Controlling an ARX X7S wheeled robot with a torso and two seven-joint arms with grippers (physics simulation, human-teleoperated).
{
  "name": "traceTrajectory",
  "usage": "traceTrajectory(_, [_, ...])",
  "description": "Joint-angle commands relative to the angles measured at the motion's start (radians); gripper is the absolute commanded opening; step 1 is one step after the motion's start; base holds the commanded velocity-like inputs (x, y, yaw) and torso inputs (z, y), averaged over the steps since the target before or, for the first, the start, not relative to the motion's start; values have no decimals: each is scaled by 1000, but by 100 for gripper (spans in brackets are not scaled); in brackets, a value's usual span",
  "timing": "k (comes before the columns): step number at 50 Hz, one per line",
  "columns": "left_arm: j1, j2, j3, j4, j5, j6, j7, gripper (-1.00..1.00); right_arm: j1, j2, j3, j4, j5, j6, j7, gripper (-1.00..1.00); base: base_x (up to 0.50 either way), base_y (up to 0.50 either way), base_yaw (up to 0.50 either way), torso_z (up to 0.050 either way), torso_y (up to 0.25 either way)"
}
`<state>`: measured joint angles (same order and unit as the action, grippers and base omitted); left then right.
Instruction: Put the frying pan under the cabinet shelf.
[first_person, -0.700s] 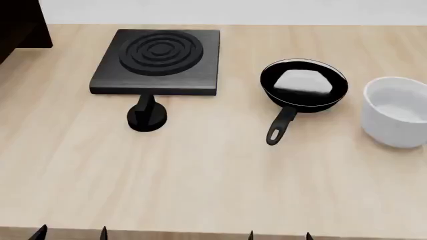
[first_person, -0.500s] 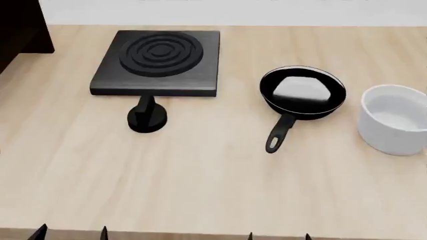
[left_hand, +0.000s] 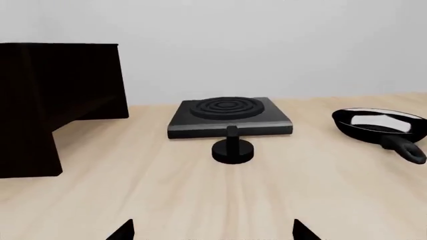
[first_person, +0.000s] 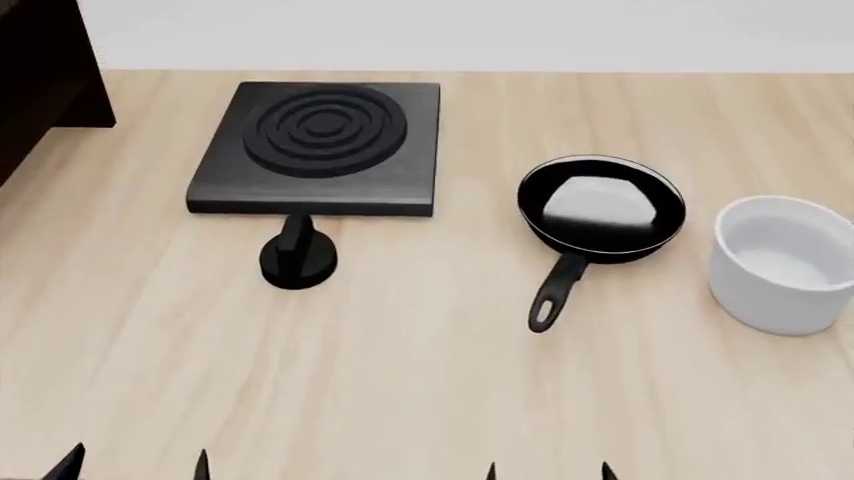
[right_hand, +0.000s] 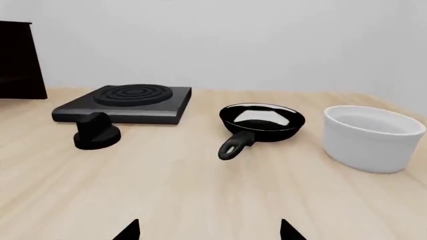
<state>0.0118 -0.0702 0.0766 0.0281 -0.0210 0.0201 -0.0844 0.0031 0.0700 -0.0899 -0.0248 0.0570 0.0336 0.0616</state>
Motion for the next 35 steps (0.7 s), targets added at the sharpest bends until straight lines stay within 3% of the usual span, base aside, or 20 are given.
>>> traceTrajectory(1, [2,-18,17,-3,-14,2,-15,100,-1,18,-21,-9,14,10,13,100,0,0,0,48,82])
traceTrajectory(13, [6,-34,29,-1,-27,-1,-34,100,-1,36,-37,-27,26,19,27,100,0,0,0,48,81])
traceTrajectory(35, [10,-57,51,12,-43,-4,-58,100,-8,60,-56,-63,49,35,48,100,0,500,0,48,81])
